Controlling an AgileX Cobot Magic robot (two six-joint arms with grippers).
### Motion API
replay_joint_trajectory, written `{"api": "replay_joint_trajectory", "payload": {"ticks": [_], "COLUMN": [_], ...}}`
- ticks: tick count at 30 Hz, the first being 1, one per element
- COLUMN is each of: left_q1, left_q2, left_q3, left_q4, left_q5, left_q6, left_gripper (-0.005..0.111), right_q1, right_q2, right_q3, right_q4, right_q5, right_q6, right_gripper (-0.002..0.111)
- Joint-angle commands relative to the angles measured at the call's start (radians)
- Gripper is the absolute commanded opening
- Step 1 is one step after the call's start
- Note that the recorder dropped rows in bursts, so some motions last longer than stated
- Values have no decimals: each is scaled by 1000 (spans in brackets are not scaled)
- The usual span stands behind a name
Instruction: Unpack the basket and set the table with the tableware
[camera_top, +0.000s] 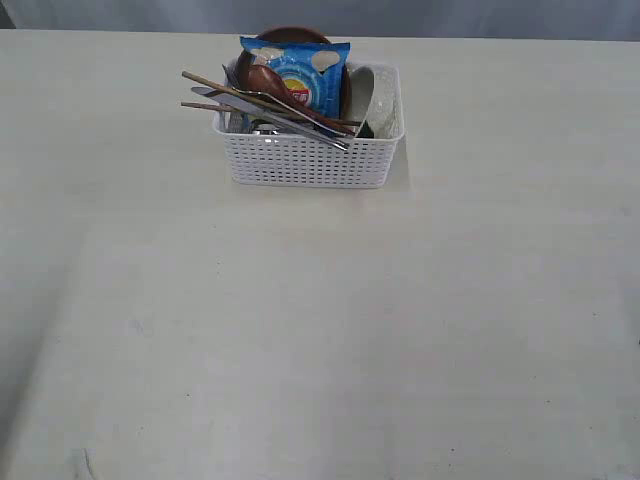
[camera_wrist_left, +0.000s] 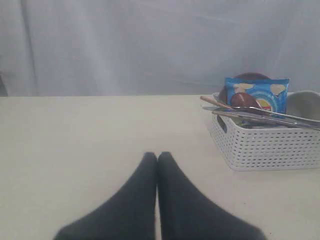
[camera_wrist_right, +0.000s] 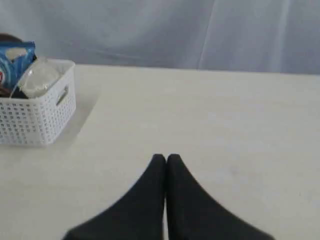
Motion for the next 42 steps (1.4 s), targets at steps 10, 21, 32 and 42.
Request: {"api": "replay_joint_trajectory", "payload": {"ticks": [10, 21, 32, 42], "left_q1": [-1, -1, -1, -1], "left_q2": [-4, -4, -4, -4], "left_q3": [3, 3, 3, 3], "left_q4": [-9, -7, -7, -7], "left_q5": [-6, -6, -6, -6], "left_q6": [0, 0, 0, 0], "left_gripper": [0, 0, 0, 0], "right_q1": [2, 2, 2, 234], "right_q2": [-6, -6, 513, 1204], "right_q3": [3, -69, -531, -1008], "right_q4": [5, 31, 27, 72], "right_q5": [-504, -597, -273, 405], "right_q6": [3, 81, 81, -83], "right_gripper": [0, 0, 0, 0]}}
